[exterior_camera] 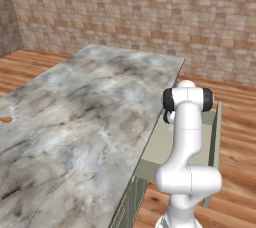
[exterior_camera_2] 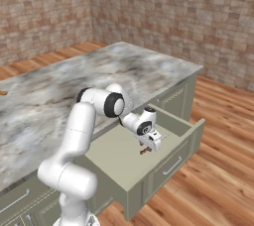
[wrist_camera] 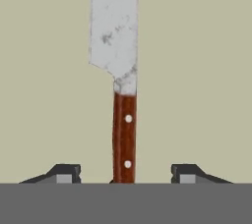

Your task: Pick up the metallic utensils from the counter and place them in the open drawer. Make sure not to pick up any wooden utensils.

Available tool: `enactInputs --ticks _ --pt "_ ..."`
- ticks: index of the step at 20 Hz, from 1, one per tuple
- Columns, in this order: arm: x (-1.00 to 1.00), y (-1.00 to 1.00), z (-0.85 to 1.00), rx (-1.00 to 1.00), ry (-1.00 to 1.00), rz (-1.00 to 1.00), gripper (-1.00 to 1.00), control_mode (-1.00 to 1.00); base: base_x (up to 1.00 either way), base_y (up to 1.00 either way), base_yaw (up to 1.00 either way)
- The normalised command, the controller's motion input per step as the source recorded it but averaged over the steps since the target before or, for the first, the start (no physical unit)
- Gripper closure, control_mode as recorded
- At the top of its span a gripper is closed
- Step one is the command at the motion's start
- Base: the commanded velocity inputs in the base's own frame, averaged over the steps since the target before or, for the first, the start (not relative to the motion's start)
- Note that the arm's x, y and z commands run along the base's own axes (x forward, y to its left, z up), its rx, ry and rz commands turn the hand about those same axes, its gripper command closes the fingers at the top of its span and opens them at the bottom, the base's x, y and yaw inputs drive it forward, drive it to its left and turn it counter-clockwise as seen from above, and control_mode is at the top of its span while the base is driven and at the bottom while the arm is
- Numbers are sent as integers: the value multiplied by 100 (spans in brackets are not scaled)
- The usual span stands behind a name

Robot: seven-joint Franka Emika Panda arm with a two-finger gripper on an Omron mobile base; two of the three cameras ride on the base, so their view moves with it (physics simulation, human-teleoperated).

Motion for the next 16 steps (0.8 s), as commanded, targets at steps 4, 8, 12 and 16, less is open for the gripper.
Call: enactInputs --ticks 4,8,12,16 --pt "-5 3 12 -6 7 -3 -100 -100 0 0 0" --pt "-61 2 71 -7 3 -6 -100 -100 0 0 0" --pt "-40 22 100 0 -2 -1 -100 -100 0 0 0" --pt "-27 26 100 0 -17 0 -100 -100 0 0 0"
